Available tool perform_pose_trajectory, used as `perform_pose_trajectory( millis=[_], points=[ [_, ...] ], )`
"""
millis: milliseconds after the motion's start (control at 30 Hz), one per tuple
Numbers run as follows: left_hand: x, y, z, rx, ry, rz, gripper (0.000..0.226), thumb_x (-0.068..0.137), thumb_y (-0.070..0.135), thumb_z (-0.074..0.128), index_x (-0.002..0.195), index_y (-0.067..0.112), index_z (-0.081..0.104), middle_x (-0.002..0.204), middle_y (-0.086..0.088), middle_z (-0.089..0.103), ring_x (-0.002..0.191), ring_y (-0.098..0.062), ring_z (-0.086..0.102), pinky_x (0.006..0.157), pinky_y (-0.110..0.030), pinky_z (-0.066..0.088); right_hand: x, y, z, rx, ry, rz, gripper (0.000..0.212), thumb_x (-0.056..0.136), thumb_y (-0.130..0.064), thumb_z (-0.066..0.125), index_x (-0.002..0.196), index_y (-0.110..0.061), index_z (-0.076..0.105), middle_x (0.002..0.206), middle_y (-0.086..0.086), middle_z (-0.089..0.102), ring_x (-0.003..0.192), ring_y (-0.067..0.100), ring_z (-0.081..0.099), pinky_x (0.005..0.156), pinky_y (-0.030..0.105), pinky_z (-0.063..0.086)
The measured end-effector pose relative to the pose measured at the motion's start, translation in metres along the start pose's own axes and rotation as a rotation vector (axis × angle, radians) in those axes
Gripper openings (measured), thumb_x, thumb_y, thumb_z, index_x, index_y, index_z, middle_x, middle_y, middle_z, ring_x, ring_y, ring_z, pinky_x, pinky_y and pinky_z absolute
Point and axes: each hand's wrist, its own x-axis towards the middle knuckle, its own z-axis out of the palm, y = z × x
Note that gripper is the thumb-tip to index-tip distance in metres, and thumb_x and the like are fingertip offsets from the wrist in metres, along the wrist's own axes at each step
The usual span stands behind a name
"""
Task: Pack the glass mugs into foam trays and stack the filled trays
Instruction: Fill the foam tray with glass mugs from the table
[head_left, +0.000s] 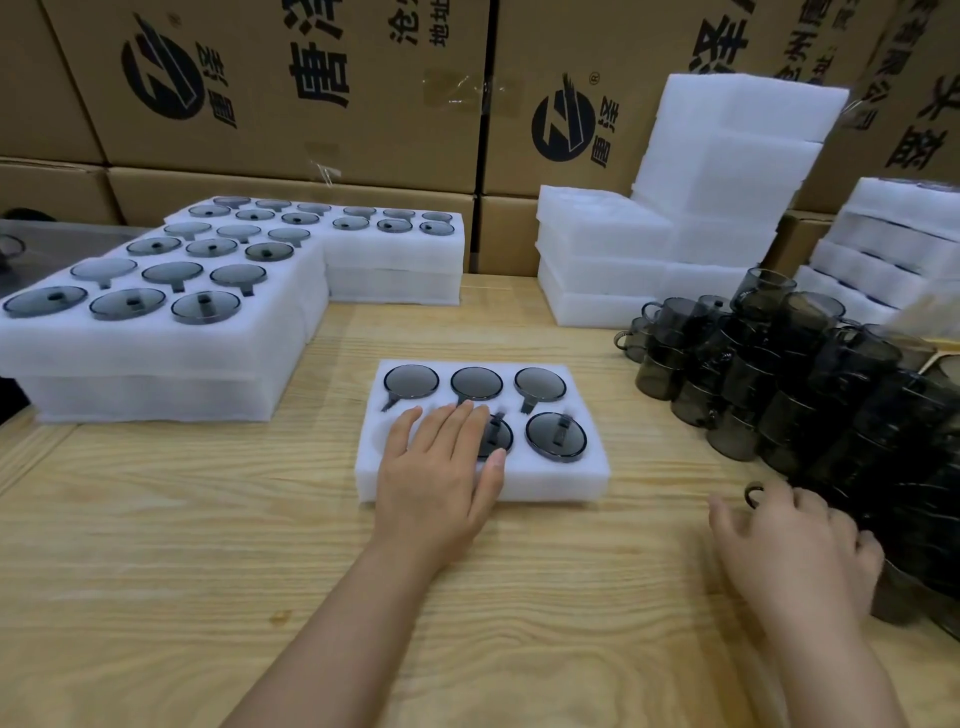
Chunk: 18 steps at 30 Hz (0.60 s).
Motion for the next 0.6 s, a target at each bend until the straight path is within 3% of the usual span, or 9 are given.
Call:
perform_pose_trajectory(
  millis=[200,367,467,533,600],
  points=[
    [0.000,0.001,0.000,-0.003,0.017,-0.008,0.047,0.091,0.032,0.037,0.111,0.003,0.069,0.109,-0.007,0.071,0.100,-0.023,0.067,0.092,-0.044,0.049,-0.005,-0.019,0.005,0.008,0.103,-0.105,0.037,0.095,-0.032,0.037,0.128,-0.020,0.049,0.125,0.001,0.057,0.115,0.023,0.049,0.101,0.038,0.028],
    [-0.001,0.000,0.000,-0.039,0.055,-0.005,0.047,0.091,0.029,0.036,0.111,0.001,0.068,0.106,-0.008,0.071,0.098,-0.024,0.068,0.095,-0.043,0.042,-0.009,-0.034,0.013,0.137,0.130,-0.306,0.053,0.080,-0.006,0.048,0.132,-0.014,0.048,0.131,0.003,0.054,0.114,0.025,0.045,0.093,0.034,0.031],
    [0.000,-0.005,-0.006,-0.132,0.139,-0.020,0.044,0.092,0.025,0.035,0.110,0.001,0.068,0.105,-0.006,0.070,0.095,-0.023,0.067,0.096,-0.043,0.037,0.000,-0.040,0.020,0.314,0.153,-0.324,0.056,0.085,-0.009,0.054,0.139,-0.012,0.040,0.144,0.008,0.039,0.125,0.029,0.031,0.100,0.042,0.034],
    [0.001,-0.019,-0.012,-0.250,0.219,-0.126,0.043,0.094,0.025,0.033,0.109,0.003,0.067,0.105,-0.005,0.069,0.095,-0.020,0.061,0.094,-0.039,0.037,0.012,-0.040,0.025,0.359,0.125,-0.369,0.062,0.087,-0.019,0.058,0.144,-0.015,0.034,0.152,0.007,0.028,0.133,0.029,0.022,0.109,0.042,0.024],
    [0.003,-0.037,-0.018,-0.514,0.271,-0.377,0.044,0.094,0.031,0.032,0.113,0.007,0.064,0.110,-0.003,0.067,0.100,-0.016,0.057,0.092,-0.034,0.039,0.022,-0.041,0.031,0.456,0.045,-0.438,0.063,0.088,-0.020,0.059,0.145,-0.014,0.034,0.153,0.003,0.028,0.137,0.025,0.021,0.113,0.034,0.016]
  ],
)
